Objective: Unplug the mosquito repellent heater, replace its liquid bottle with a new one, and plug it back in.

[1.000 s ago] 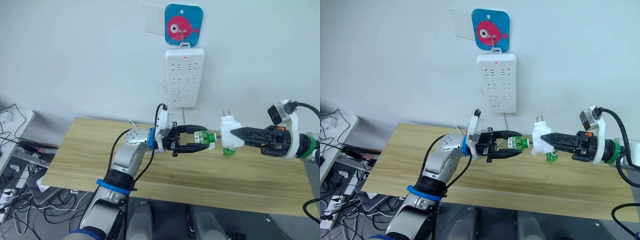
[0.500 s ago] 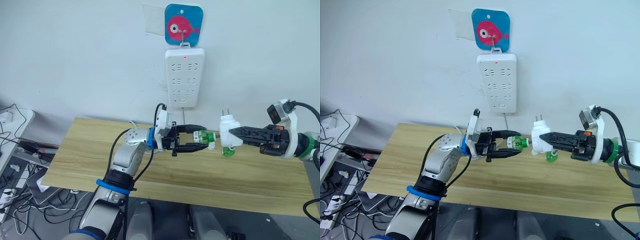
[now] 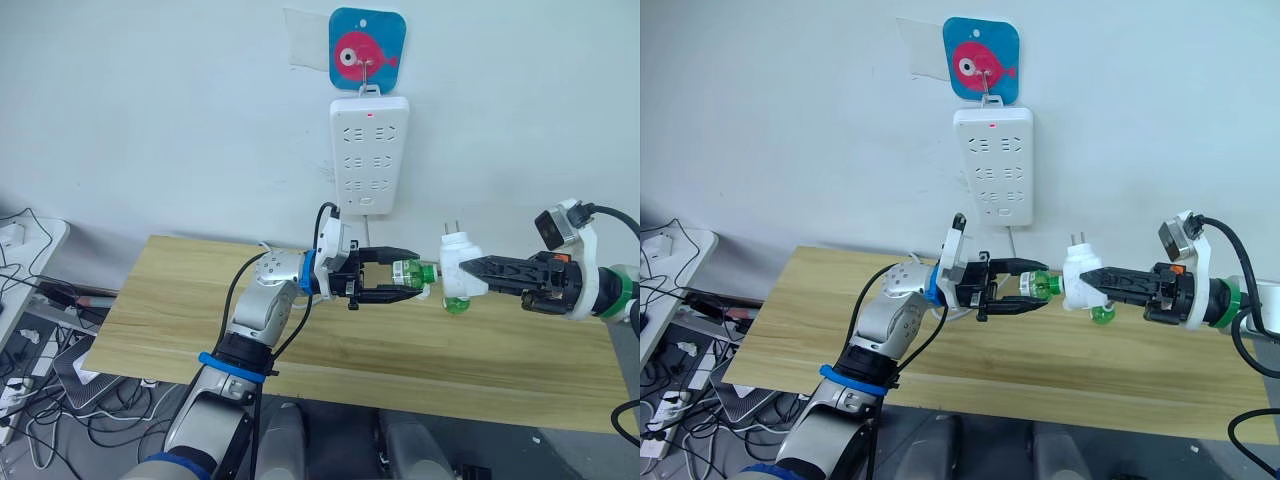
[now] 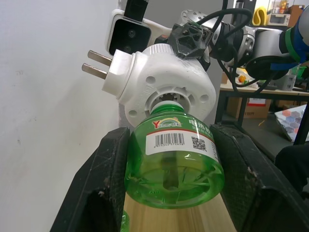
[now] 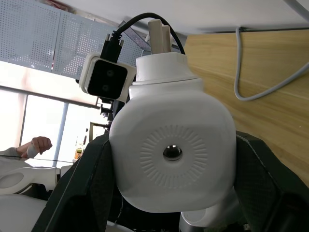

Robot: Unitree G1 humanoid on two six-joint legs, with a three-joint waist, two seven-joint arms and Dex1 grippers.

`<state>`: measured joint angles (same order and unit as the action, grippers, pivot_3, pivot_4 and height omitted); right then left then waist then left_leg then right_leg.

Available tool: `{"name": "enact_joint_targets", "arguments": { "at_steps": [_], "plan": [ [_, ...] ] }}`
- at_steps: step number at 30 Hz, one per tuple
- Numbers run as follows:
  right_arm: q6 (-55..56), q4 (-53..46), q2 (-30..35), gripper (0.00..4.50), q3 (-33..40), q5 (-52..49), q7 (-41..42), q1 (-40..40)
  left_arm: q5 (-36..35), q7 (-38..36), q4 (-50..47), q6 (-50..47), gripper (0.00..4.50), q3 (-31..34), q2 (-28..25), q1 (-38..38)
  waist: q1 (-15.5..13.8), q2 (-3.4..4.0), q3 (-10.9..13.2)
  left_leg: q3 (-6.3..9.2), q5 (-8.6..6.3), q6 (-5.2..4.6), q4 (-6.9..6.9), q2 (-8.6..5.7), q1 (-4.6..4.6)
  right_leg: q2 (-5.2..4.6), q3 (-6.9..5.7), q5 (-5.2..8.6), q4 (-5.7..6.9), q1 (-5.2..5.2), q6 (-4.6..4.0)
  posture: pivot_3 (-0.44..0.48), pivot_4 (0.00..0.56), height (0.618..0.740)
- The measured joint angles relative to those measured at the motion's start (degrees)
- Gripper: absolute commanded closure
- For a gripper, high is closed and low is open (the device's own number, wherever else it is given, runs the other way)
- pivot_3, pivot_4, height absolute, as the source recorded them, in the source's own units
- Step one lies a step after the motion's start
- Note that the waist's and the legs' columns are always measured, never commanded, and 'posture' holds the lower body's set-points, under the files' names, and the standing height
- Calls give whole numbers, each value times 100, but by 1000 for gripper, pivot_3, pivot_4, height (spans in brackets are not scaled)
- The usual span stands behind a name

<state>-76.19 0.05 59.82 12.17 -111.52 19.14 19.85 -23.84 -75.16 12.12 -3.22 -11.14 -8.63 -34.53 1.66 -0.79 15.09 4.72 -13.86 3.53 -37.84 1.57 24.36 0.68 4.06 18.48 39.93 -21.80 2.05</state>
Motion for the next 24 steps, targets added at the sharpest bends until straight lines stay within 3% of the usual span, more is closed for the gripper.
{"name": "enact_joint_targets", "arguments": {
  "at_steps": [24],
  "plan": [
    [318,-368,-350,1520,-227,60,-447,122,2,-126,148,15,2259,61,2,-25,1,0,0,1,0,0,0,1,1,0,-1,0,1,-1,0,-6,222,740]
  ]
}}
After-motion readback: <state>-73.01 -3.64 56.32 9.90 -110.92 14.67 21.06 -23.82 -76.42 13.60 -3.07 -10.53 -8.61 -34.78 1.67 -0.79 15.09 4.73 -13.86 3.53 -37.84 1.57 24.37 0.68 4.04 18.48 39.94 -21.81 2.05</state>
